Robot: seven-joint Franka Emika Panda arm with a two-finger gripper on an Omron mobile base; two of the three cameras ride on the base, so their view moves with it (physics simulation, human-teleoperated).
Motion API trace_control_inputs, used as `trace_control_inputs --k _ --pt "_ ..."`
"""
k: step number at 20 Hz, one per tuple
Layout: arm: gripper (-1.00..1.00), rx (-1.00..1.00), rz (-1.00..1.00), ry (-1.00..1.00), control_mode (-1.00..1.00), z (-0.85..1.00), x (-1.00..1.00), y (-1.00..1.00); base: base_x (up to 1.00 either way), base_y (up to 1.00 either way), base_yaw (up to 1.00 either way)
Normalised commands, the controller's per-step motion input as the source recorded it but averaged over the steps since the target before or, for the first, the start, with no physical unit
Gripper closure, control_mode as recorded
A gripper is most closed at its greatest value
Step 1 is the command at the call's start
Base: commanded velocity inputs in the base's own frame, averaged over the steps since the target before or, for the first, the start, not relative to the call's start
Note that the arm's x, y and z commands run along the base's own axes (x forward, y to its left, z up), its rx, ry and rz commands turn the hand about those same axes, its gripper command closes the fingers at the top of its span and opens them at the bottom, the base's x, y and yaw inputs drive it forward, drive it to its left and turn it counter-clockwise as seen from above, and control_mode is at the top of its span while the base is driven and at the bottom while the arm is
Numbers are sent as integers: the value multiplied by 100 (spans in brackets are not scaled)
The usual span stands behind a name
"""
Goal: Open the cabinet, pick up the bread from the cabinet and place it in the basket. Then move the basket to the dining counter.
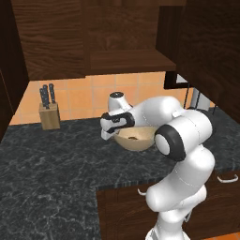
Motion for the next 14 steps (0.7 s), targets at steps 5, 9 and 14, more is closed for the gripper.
trace_control_inputs --k 5,9,14 --pt "100 -3 1 -1 -100 18 -15 0 0 0 0" --pt "100 -21 15 0 -100 57 -42 0 0 0 0" --pt "100 -25 29 3 -100 50 -46 3 0 0 0"
